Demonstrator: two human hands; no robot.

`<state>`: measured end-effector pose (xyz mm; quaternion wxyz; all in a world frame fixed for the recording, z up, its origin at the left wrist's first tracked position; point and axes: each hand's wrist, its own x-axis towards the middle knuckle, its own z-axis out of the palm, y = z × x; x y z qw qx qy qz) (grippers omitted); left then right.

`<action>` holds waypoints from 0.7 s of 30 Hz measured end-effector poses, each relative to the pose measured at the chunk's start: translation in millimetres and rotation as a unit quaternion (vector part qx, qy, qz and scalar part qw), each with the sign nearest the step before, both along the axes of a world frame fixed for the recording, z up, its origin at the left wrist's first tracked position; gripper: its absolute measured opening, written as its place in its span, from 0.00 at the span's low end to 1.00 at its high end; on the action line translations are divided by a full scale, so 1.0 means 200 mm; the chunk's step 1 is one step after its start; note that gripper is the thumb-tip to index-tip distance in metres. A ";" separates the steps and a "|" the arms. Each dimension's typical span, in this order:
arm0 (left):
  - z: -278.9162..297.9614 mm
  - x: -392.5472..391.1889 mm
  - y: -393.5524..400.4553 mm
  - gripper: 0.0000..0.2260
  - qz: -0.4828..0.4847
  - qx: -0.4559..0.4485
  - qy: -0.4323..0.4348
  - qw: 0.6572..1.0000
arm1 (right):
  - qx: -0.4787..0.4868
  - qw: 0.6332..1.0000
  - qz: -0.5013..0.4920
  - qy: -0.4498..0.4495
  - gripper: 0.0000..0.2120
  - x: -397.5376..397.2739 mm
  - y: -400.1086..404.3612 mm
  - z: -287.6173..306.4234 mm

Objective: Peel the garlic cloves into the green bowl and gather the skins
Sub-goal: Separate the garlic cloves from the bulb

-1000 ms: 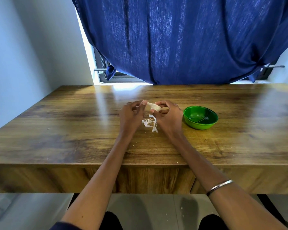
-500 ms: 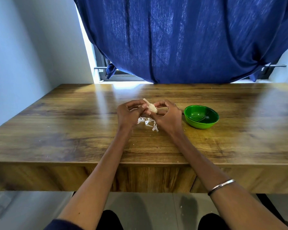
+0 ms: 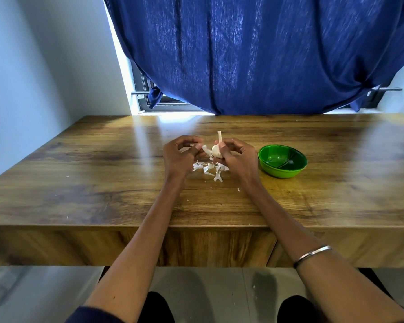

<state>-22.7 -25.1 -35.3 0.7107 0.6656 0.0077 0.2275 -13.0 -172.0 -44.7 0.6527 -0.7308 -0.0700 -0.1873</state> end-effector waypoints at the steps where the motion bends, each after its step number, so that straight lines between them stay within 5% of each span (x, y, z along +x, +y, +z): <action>1: 0.00 0.00 0.00 0.06 0.011 0.002 0.001 1.000 | 0.005 1.000 -0.002 0.000 0.06 0.00 0.00 0.00; 5: 0.01 -0.01 0.02 0.06 0.114 0.039 0.000 0.993 | 0.020 1.000 -0.004 0.020 0.06 -0.01 0.00 0.01; 11: -0.03 0.00 0.01 0.12 0.116 0.313 -0.033 0.942 | 0.011 1.000 0.002 0.015 0.07 -0.02 -0.01 0.03; 16: -0.02 0.01 -0.02 0.15 -0.037 0.246 -0.014 0.968 | -0.010 1.000 -0.010 0.019 0.05 -0.02 -0.01 0.02; 21: -0.01 -0.01 -0.03 0.19 -0.006 0.226 -0.004 0.974 | 0.037 0.999 0.009 0.031 0.04 -0.04 0.00 0.03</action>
